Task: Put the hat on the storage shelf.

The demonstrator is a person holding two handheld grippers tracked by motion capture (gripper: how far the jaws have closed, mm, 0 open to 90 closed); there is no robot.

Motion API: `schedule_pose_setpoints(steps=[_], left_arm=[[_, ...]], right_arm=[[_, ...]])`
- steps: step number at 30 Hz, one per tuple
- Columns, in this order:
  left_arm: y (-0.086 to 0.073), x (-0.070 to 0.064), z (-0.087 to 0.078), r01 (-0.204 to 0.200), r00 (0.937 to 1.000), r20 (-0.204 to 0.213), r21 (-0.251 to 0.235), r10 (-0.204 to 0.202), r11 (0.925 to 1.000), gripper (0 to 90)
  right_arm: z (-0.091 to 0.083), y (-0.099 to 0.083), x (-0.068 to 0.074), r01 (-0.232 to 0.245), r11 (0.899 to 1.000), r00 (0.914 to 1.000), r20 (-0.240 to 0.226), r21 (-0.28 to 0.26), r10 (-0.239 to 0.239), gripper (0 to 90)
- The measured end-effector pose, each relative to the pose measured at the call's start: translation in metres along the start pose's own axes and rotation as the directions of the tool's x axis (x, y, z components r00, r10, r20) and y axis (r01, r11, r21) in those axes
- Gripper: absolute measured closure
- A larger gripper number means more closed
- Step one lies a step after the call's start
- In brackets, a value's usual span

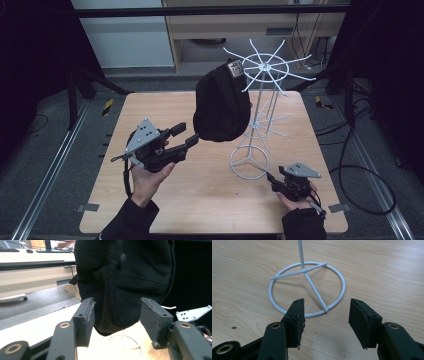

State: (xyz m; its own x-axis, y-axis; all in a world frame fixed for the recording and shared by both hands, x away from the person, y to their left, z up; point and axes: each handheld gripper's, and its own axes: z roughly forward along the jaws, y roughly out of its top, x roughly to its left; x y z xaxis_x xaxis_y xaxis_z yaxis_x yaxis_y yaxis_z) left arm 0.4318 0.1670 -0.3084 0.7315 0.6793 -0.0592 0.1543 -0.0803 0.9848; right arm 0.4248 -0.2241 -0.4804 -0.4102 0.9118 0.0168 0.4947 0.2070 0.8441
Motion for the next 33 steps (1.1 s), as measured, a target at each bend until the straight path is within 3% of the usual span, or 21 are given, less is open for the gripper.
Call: schedule_pose_setpoints(steps=[4,8,12,13,14,16,21,26,33], left_arm=[[-0.008,0.005,-0.011,0.006,0.9999,-0.014,0.007,-0.006,1.0,37.5],[-0.023,0.014,-0.024,0.009,0.9979,-0.065,0.045,-0.006,0.9989,34.1],[-0.046,0.027,-0.036,0.026,0.9931,-0.116,0.097,-0.015,0.9949,31.6],[-0.061,0.035,-0.042,0.049,0.9895,-0.141,0.127,-0.03,0.9908,31.4],[-0.061,0.035,-0.042,0.049,0.9895,-0.141,0.127,-0.03,0.9908,31.0],[-0.076,0.043,-0.047,0.066,0.9842,-0.173,0.157,-0.039,0.9854,30.8],[-0.113,0.065,-0.059,0.132,0.9629,-0.26,0.216,-0.073,0.9675,28.9],[-0.142,0.084,-0.07,0.175,0.941,-0.329,0.269,-0.08,0.9471,25.2],[-0.172,0.113,-0.083,0.221,0.8959,-0.44,0.328,-0.059,0.9186,23.5]], right_arm=[[0.0,0.0,0.0,-0.003,1.0,1.0,0.001,0.0,0.003,46.2],[-0.001,0.0,0.0,-0.013,1.0,0.9999,0.0,0.0,0.013,45.4],[-0.001,0.0,-0.001,-0.018,1.0,0.9998,0.007,-0.002,0.018,44.3],[-0.001,0.0,-0.001,-0.021,1.0,0.9998,0.008,-0.003,0.021,43.8],[-0.001,0.0,-0.001,-0.021,1.0,0.9998,0.008,-0.003,0.021,43.8],[-0.001,-0.001,-0.003,-0.016,1.0,0.9997,0.017,-0.008,0.017,41.6],[-0.001,-0.001,-0.004,-0.036,0.999,0.999,0.027,-0.01,0.036,37.0],[0.0,-0.002,-0.007,-0.05,0.999,0.9981,0.035,-0.003,0.05,29.5],[0.002,-0.004,-0.013,-0.045,0.999,0.9975,0.054,0.0,0.045,20.3]])
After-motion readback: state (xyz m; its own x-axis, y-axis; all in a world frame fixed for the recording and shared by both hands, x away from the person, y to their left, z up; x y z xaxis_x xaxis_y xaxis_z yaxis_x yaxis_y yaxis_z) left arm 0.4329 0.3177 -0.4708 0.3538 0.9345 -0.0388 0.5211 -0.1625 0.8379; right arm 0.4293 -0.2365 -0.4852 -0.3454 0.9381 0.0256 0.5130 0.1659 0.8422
